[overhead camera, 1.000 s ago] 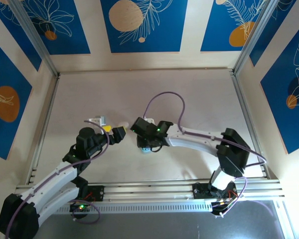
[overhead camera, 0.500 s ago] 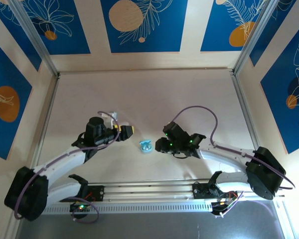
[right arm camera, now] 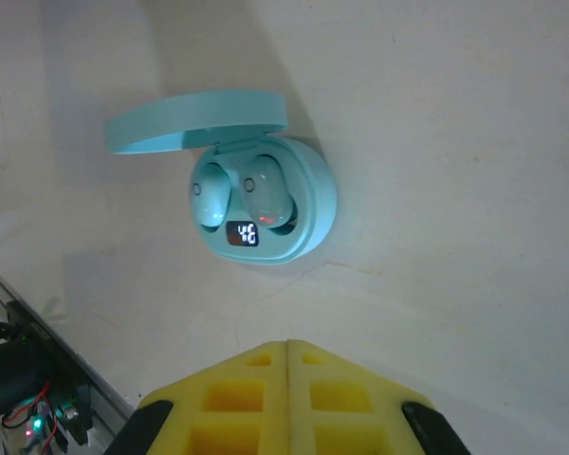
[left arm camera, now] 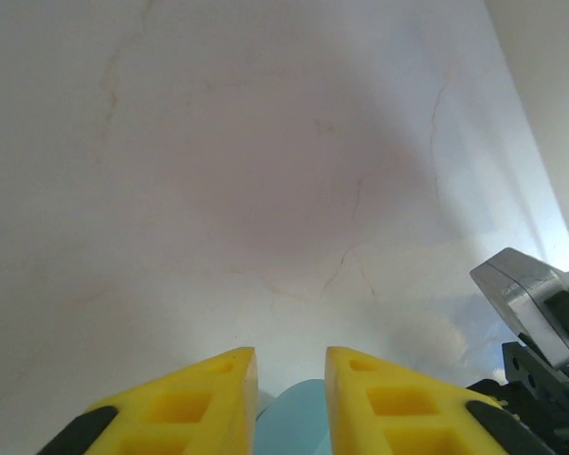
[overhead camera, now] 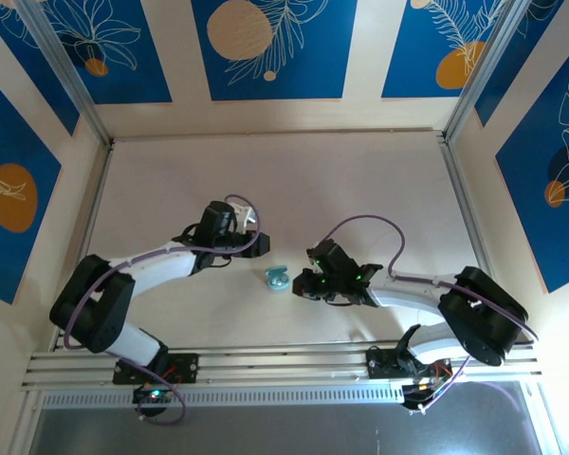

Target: Insert the wireless bluetooth earbuds into the charging case

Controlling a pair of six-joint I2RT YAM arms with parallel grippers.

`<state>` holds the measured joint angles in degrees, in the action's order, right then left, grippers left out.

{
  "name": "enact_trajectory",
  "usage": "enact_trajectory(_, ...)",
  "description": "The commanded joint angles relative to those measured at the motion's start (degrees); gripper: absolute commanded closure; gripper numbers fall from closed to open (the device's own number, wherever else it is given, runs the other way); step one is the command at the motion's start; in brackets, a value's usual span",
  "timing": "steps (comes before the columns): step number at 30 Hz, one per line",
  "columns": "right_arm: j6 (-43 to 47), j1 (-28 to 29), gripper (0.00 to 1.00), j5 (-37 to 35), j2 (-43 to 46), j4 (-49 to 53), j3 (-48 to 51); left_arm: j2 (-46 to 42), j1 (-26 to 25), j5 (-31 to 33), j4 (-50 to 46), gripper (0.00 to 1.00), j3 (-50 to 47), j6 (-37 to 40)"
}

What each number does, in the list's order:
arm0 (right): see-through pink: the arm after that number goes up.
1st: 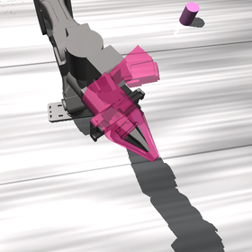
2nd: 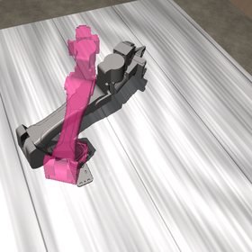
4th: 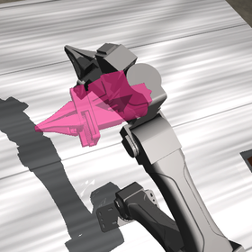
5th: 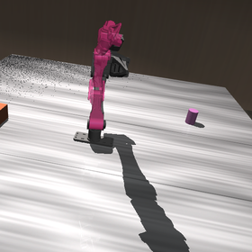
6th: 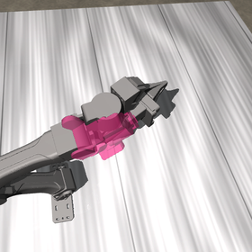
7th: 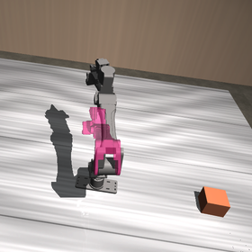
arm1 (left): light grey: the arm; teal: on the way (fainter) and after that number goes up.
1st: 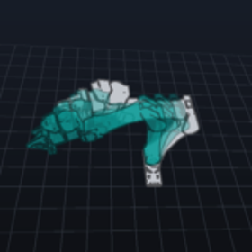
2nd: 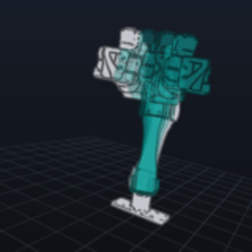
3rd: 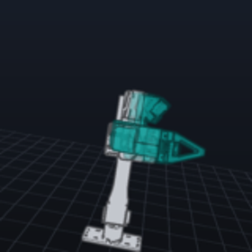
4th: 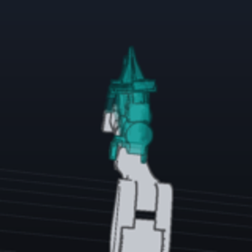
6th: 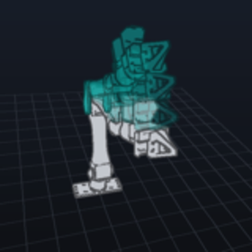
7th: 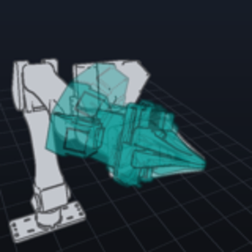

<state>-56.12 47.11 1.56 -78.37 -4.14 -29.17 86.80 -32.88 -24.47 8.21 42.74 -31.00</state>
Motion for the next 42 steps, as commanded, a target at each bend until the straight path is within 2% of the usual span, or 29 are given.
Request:
enact_trajectory(1,-1.31,0.21,1.0,0.55,-1.71,-2.94,1.07,2.23,-2.13,-0.96,-1.79,0.78,2.51,1.03)
enact_trajectory(14,-3.12,1.43,1.0,-0.64,-5.79,-4.33,0.86,3.6,-7.31,1.0,2.53,0.8,-2.15,-2.26)
enact_trajectory(29,-2.6,2.33,1.0,-2.05,-5.06,-2.58,0.18,0.48,-9.68,2.75,6.93,0.8,-7.1,-6.26)
enact_trajectory(31,-0.7,3.67,0.9,-4.29,-4.86,1.49,-2.34,-1.16,-9.66,4.31,5.56,0.77,-7.13,-5.84)
enact_trajectory(35,2.95,7.91,0.84,-13.89,-3.19,14.97,-9.06,-6.82,-8.82,9.21,0.98,0.69,-7.55,-4.87)
enact_trajectory(38,3.8,8.71,0.8,-16.34,-1.59,19.52,-10.96,-11.85,-7.37,12.95,-2.76,0.62,-8.28,-4.23)
enact_trajectory(42,5.45,9.43,0.68,-18.26,-1.18,24.7,-14.1,-19.98,-4.85,16.95,-7.54,0.51,-9.83,-3.46)
